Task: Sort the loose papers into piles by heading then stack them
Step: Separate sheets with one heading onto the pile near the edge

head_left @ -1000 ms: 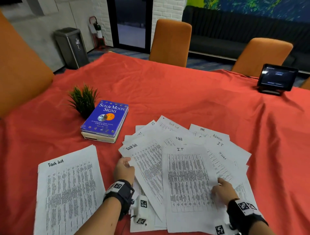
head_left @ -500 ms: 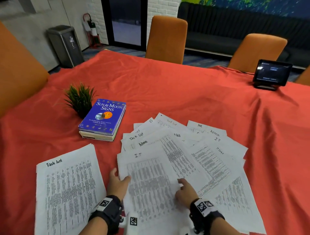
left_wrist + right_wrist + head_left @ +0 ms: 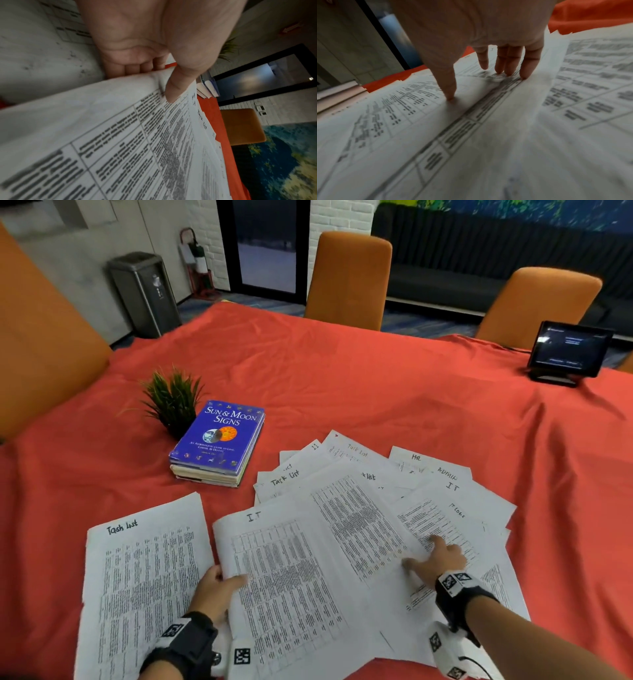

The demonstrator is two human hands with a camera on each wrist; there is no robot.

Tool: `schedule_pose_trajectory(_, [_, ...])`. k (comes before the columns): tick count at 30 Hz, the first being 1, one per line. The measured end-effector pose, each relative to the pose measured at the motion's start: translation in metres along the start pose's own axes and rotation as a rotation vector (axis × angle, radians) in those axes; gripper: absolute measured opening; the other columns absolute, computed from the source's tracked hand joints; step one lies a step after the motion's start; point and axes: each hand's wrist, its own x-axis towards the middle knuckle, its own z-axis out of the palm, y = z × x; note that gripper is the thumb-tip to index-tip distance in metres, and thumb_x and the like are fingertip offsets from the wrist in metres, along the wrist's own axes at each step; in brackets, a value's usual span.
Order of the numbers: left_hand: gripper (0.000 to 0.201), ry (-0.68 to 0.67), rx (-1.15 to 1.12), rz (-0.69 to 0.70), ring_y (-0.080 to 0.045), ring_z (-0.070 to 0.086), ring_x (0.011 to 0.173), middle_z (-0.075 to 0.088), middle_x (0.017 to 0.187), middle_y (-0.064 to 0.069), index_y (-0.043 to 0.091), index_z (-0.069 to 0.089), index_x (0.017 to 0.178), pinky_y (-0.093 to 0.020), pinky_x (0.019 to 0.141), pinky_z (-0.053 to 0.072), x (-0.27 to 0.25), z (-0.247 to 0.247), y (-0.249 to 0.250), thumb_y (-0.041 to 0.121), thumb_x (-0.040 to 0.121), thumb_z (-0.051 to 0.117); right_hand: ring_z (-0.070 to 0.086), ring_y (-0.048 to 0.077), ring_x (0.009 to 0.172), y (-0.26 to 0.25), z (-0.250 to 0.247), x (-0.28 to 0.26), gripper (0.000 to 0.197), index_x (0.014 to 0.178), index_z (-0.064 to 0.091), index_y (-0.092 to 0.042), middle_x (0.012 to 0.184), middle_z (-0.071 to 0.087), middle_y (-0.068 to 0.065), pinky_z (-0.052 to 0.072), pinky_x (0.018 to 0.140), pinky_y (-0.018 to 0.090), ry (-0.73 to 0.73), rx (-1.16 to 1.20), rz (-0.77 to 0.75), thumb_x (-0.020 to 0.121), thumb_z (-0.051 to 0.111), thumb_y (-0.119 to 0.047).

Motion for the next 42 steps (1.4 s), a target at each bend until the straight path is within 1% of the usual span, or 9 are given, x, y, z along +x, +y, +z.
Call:
schedule_pose_trajectory(4, [0.020, -0.110, -0.029, -0.077, -0.030, 0.061, 0.103, 0.065, 0.110, -0.008, 0.013, 0.056, 0.111, -0.043, 0.082, 0.053, -0.004, 0.007, 0.001, 0.006, 0.093, 0.058, 0.059, 0.024, 0.098, -0.005, -0.001, 0.007, 0.066, 0.118, 0.050, -0.022, 0.113, 0.057, 0.006, 0.051, 0.088, 0.036, -0.112, 0.000, -0.034, 0.068, 0.073, -0.059])
schedule_pose_trajectory(9, [0.019, -0.040, 0.053, -0.010, -0.029, 0.063, 0.100, 0.067, 0.108, -0.006, 0.022, 0.059, 0.104, -0.047, 0.094, 0.050, 0.003, 0.014, -0.007, 0.006, 0.094, 0.054, 0.059, 0.019, 0.082, -0.022, 0.001, 0.002, 0.016, 0.102, 0.061, -0.016, 0.088, 0.063, 0.000, 0.047, 0.077, 0.027, -0.164, 0.075, -0.123, 0.087, 0.059, -0.021])
schedule_pose_trajectory(19, [0.014, 0.058, 0.071, 0.015, -0.029, 0.063, 0.102, 0.069, 0.109, -0.005, 0.024, 0.064, 0.094, -0.051, 0.101, 0.045, 0.023, 0.006, -0.012, 0.019, 0.092, 0.051, 0.072, 0.016, 0.089, 0.001, -0.007, -0.022, 0.037, 0.100, 0.072, -0.017, 0.098, 0.075, 0.000, 0.058, 0.086, 0.035, -0.640, -0.022, -0.201, 0.064, 0.076, -0.024])
schedule_pose_trajectory(22, [0.018, 0.015, 0.149, 0.023, -0.029, 0.063, 0.104, 0.068, 0.113, -0.005, 0.023, 0.063, 0.103, -0.051, 0.100, 0.046, 0.024, 0.013, -0.009, 0.018, 0.093, 0.049, 0.071, 0.013, 0.081, -0.010, -0.004, -0.023, 0.014, 0.092, 0.065, -0.027, 0.091, 0.072, -0.004, 0.058, 0.079, 0.030, -0.557, 0.148, -0.208, 0.080, 0.072, -0.029])
schedule_pose_trajectory(26, [0.024, 0.014, 0.214, 0.072, -0.027, 0.061, 0.108, 0.066, 0.114, -0.003, 0.023, 0.061, 0.108, -0.046, 0.102, 0.045, 0.017, 0.026, 0.003, 0.013, 0.095, 0.043, 0.067, 0.019, 0.080, -0.033, -0.002, -0.024, 0.022, 0.107, 0.063, -0.021, 0.087, 0.070, -0.001, 0.051, 0.070, 0.025, -0.264, 0.378, -0.143, 0.089, 0.051, -0.015])
schedule_pose_trajectory(30, [0.024, 0.036, 0.213, 0.113, -0.028, 0.059, 0.109, 0.065, 0.113, -0.005, 0.016, 0.061, 0.108, -0.041, 0.101, 0.043, 0.016, 0.040, 0.009, 0.010, 0.097, 0.041, 0.067, 0.026, 0.093, -0.047, 0.007, -0.032, 0.033, 0.103, 0.067, -0.015, 0.098, 0.072, 0.008, 0.055, 0.087, 0.038, -0.369, 0.301, -0.167, 0.082, 0.044, -0.004])
schedule_pose_trajectory(34, [0.021, 0.070, 0.202, 0.123, -0.028, 0.060, 0.101, 0.066, 0.109, -0.008, 0.018, 0.060, 0.093, -0.037, 0.093, 0.045, 0.019, 0.051, 0.007, 0.009, 0.095, 0.041, 0.059, 0.024, 0.099, -0.061, 0.012, -0.049, 0.027, 0.108, 0.063, -0.011, 0.121, 0.063, 0.017, 0.048, 0.086, 0.026, -0.472, 0.293, -0.166, 0.090, 0.044, -0.004])
schedule_pose_trajectory(37, [0.019, 0.119, 0.174, 0.101, -0.028, 0.058, 0.093, 0.066, 0.108, -0.015, 0.013, 0.058, 0.088, -0.034, 0.083, 0.043, 0.023, 0.056, 0.009, 0.008, 0.094, 0.041, 0.056, 0.025, 0.095, -0.068, 0.018, -0.059, 0.012, 0.090, 0.055, -0.013, 0.103, 0.059, 0.009, 0.042, 0.089, 0.030, -0.466, 0.313, -0.199, 0.087, 0.050, -0.024])
schedule_pose_trajectory(42, [0.020, 0.164, 0.134, 0.113, -0.024, 0.056, 0.080, 0.061, 0.111, -0.014, 0.010, 0.047, 0.112, -0.028, 0.068, 0.041, 0.009, 0.069, 0.025, 0.003, 0.093, 0.043, 0.069, 0.021, 0.084, -0.070, 0.032, -0.075, 0.017, 0.104, 0.060, -0.023, 0.097, 0.072, 0.007, 0.056, 0.071, 0.031, -0.498, 0.430, -0.279, 0.092, 0.049, -0.019])
